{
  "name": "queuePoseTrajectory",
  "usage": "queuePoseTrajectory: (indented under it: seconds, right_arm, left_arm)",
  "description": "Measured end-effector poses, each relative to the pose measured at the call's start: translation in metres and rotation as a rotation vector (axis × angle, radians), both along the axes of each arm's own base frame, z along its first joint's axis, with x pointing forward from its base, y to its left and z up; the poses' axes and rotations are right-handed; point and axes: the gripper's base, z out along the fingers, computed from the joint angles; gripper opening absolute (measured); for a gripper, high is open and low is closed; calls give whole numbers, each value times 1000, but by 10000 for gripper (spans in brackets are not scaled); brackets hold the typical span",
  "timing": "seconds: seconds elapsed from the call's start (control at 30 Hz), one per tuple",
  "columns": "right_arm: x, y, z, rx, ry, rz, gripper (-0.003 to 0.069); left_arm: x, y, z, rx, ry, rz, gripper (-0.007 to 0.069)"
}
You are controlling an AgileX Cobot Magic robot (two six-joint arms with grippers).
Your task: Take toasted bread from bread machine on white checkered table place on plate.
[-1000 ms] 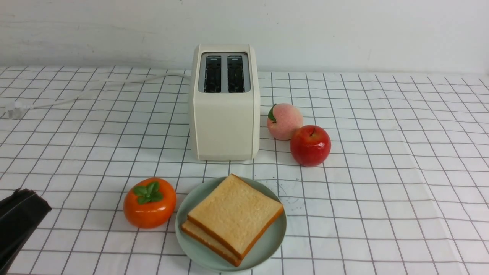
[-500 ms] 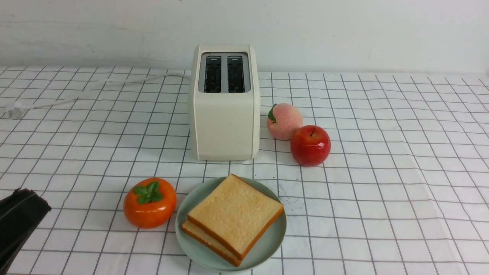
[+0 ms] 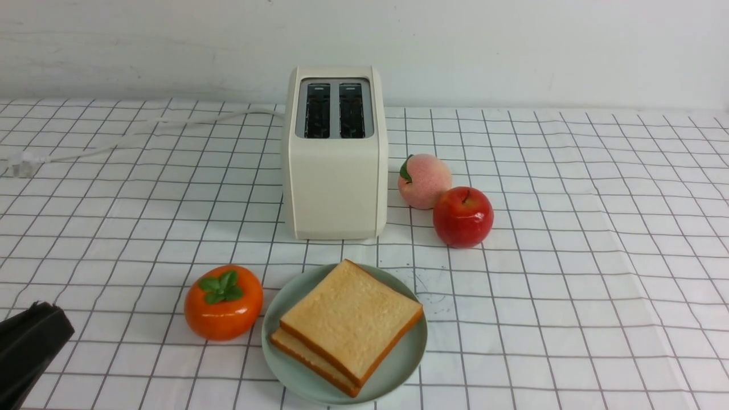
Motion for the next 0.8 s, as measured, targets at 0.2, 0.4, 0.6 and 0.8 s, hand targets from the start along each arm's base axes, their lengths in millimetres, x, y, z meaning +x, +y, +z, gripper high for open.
queuePoseTrajectory:
  seconds: [0.2, 0.4, 0.6, 0.8]
  right_arm:
    - [0, 0, 0, 0, 0, 0, 14]
    - [0, 0, 0, 0, 0, 0, 22]
    - [0, 0, 0, 0, 0, 0, 23]
    - [0, 0, 0, 0, 1, 0, 32]
  left_arm:
    - [4, 10, -10, 66, 36, 125, -13]
    - [0, 21, -44, 47, 71, 277, -13]
    - [-3, 22, -92, 35, 150, 297, -13]
    - [-6, 22, -116, 17, 365, 298, -13]
